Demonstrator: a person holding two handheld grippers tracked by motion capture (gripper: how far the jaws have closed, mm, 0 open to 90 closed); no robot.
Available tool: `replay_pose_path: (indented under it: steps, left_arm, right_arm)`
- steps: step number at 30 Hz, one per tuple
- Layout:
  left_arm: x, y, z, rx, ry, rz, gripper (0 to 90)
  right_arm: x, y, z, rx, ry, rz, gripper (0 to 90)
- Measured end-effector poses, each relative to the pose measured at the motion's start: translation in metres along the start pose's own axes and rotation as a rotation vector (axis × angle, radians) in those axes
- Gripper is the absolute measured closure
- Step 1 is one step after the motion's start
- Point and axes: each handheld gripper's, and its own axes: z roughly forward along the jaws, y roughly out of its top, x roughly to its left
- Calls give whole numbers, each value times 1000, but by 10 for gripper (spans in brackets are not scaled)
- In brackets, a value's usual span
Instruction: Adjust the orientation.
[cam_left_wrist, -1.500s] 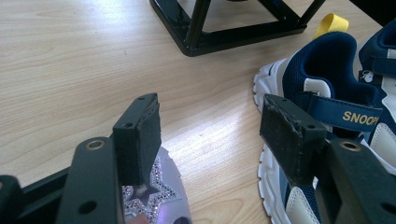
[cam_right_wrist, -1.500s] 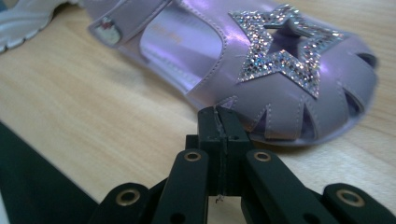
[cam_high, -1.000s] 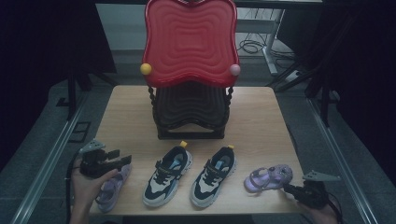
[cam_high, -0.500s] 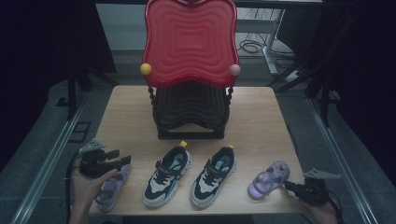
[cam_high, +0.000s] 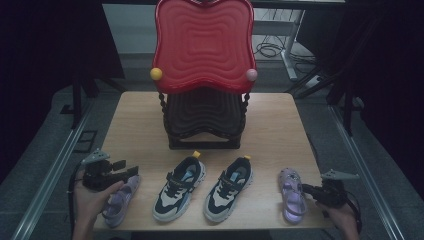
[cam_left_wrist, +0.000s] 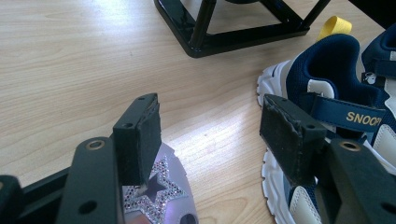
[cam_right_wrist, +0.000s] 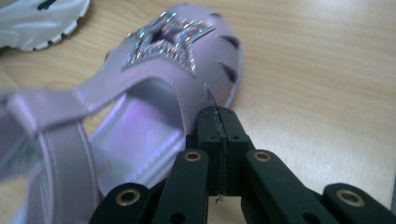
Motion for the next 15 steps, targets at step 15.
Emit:
replay_pose_path:
  steps: [15]
  left_arm:
    - [-2,-1,-1,3,-4,3,386]
  right_arm:
    - [22,15,-39,-165,61,-15,897]
